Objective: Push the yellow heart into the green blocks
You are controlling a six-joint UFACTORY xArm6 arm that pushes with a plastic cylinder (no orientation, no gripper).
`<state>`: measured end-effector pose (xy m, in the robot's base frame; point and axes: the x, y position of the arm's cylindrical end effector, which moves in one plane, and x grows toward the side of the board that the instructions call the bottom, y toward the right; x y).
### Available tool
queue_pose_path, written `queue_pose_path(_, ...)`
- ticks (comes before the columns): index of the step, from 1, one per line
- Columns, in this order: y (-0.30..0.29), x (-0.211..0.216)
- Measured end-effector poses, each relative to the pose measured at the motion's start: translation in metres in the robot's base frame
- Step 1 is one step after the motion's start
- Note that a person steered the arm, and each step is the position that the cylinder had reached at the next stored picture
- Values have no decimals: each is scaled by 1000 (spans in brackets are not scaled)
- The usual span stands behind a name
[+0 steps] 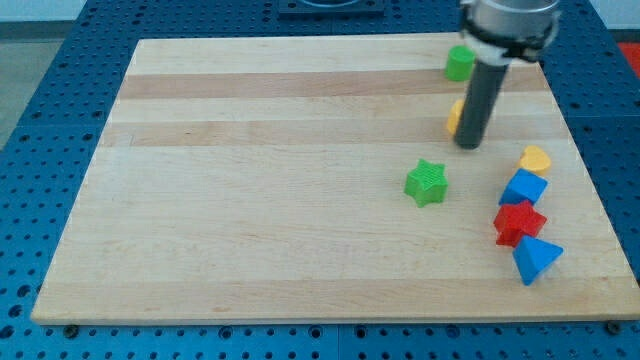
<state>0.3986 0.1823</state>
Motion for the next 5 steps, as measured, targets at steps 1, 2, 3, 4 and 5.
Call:
queue_pose_path(1,41,13)
queue_pose_path(2,69,39)
queue_pose_path(3,39,83)
queue_pose_path(4,-8,96)
queue_pose_path(5,-38,96)
